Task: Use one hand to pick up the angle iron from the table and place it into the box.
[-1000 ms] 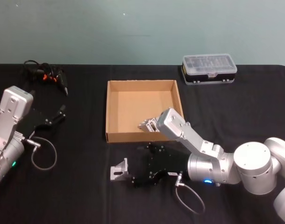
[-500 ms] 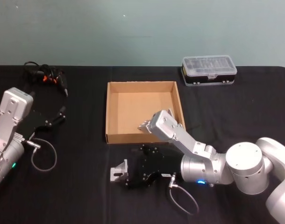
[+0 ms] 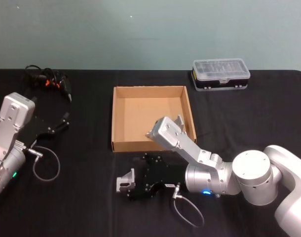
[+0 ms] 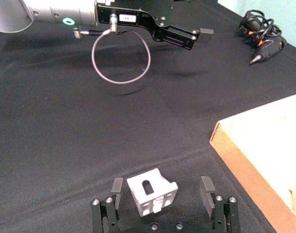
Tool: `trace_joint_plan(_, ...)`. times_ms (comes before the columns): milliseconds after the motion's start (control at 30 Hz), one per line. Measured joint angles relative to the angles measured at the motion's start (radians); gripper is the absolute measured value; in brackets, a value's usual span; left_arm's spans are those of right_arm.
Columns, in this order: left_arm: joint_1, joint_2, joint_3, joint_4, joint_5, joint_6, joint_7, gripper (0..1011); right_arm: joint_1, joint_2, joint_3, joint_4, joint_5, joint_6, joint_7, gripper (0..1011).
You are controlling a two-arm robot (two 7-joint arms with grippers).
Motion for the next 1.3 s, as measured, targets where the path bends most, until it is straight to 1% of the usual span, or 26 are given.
trace_joint_plan(467,0.0,0.0,0.0,0.0,0.0,0.0,0.0,1011,0.008,-0.013,-0.007,0.016,-0.002,0.006,-0.003,1002)
trace_joint_plan(900,0.0,0.0,0.0,0.0,0.0,0.0,0.0,1011,0.008,-0.013,-0.006,0.019,0.001,0.01,-0.002,994)
trace_joint_plan(1067,0.0,0.0,0.0,0.0,0.0,0.0,0.0,1011,0.009,-0.014,-0.007,0.022,0.003,0.008,0.001,907)
trace_joint_plan(1100,0.0,0.0,0.0,0.0,0.0,0.0,0.0,1011,0.01,-0.014,-0.008,0.022,0.003,0.008,0.001,862)
trace_joint_plan(1167,0.0,0.0,0.0,0.0,0.0,0.0,0.0,1011,0.01,-0.014,-0.008,0.023,0.003,0.006,0.001,823)
trace_joint_plan(1267,0.0,0.0,0.0,0.0,0.0,0.0,0.0,1011,0.009,-0.014,-0.008,0.022,0.004,0.005,0.001,734)
trace_joint_plan(1300,0.0,0.0,0.0,0.0,0.0,0.0,0.0,1011,0.008,-0.014,-0.008,0.021,0.005,0.005,0.001,682)
